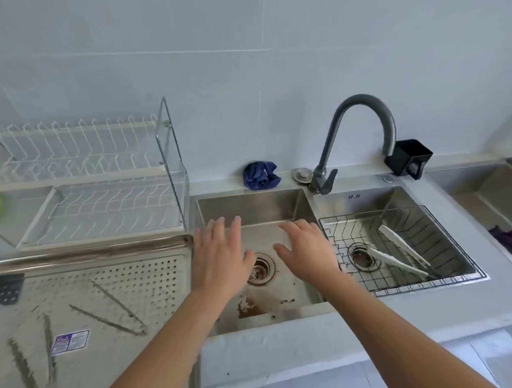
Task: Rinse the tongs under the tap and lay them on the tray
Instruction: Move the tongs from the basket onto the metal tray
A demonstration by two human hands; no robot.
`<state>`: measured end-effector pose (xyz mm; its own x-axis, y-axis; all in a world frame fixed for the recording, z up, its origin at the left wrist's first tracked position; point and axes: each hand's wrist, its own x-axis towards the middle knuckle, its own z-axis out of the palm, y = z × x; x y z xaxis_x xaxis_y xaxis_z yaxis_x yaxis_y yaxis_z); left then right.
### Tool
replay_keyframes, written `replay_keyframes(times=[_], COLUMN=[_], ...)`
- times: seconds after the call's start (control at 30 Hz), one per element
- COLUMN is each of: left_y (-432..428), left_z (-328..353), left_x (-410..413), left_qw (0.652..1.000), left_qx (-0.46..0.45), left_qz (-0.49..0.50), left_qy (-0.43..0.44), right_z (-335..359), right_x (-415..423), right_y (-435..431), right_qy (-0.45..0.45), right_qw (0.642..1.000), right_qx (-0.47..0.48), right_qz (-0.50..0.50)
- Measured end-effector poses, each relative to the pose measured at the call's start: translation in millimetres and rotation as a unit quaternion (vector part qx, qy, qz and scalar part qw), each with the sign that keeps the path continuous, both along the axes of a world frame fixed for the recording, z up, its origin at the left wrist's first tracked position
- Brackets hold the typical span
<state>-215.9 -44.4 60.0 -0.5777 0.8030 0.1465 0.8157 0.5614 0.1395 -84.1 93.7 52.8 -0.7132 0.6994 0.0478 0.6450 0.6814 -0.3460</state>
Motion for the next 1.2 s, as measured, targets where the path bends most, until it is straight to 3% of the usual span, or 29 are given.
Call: replay_keyframes(times=[0.57,0.93,1.2], left_y=[210.9,261.2,270.8], left_z=[-20.4,-87.2,-132.8], left_x=[154.7,154.8,174.9], left_qw=[0.996,0.989,0.987], left_qx=[-0.001,-0.055,-0.086], left_qz=[-0.092,-0.112,-0.071], left_qy=[-0.005,-0.075,-0.114], right_z=[2.2,-64.6,-111.8], right_x=[186.9,206.9,213.7], right_y=[196.6,248.6,269.2], right_qy=[-0.004,-0.08,-0.163], right_qw=[0.996,0.974,0.967], right_qx=[-0.013,-0.114,-0.117], right_qz=[-0.093,-0.177,-0.155])
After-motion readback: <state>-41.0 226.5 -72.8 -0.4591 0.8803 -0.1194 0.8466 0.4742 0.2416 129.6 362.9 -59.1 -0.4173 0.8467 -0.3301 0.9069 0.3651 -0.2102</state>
